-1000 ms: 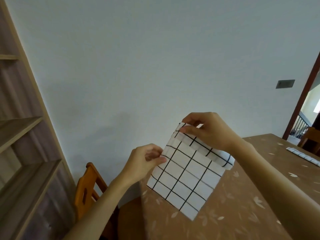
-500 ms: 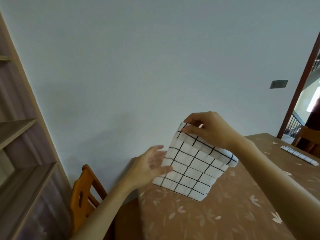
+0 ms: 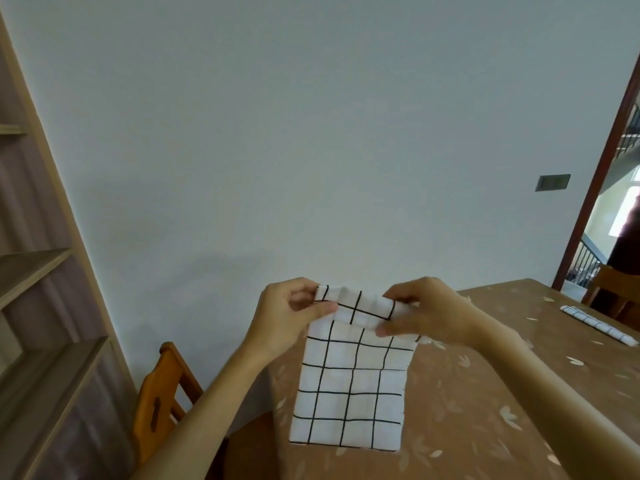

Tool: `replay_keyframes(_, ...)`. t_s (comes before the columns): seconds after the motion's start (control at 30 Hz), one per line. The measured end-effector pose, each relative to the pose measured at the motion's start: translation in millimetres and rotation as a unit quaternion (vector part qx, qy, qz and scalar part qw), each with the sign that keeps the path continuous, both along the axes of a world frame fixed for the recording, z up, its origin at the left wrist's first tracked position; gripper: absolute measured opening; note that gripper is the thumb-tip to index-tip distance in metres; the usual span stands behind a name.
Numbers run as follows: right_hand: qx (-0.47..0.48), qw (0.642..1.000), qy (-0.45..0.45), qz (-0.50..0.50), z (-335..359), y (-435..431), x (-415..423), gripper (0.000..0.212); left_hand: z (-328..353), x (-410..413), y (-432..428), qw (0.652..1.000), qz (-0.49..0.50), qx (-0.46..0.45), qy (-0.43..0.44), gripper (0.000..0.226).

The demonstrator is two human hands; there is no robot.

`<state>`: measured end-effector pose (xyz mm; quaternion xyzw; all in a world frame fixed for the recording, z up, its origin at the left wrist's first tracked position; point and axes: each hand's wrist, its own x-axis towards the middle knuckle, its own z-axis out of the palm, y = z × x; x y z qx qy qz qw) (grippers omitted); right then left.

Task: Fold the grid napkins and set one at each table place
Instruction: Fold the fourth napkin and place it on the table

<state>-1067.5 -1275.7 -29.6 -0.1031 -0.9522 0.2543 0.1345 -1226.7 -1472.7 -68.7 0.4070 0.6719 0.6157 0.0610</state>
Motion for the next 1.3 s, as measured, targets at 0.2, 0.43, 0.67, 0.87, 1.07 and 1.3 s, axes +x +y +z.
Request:
replay_keyframes(0.2,-0.181,0.981,0.07,-0.003,-6,13,17,0.02,7,-5,-10,0.999,-0.007,0.039,-0.002,0.019)
replay_keyframes(0.43,-0.328,0.938,0.102,0.047,-27,-4,21,0.024,13,-9,-12,0.996,0.002,0.086,-0.02,0.023)
replay_keyframes(0.67,-0.358,0.918,0.154,0.068,-28,-8,17,0.023,8,-10,-12,0.994,0.046,0.094,0.032,0.019)
replay_keyframes(0.87,-0.39,0.89,0.23,0.062,-32,-5,7,0.029,6,-12,-15,1.0,0.028,0.015,-0.001,0.048)
replay_keyframes(1.07,-0.369,0.894,0.245,0.07,-33,0,8,0.023,13,-6,-19,0.96,-0.091,-0.081,-0.254,0.08)
replay_keyframes(1.3,-0.35,0.912,0.207,0.054,-33,10,9,0.055,14,-6,-21,0.979,-0.097,-0.042,-0.172,0.039)
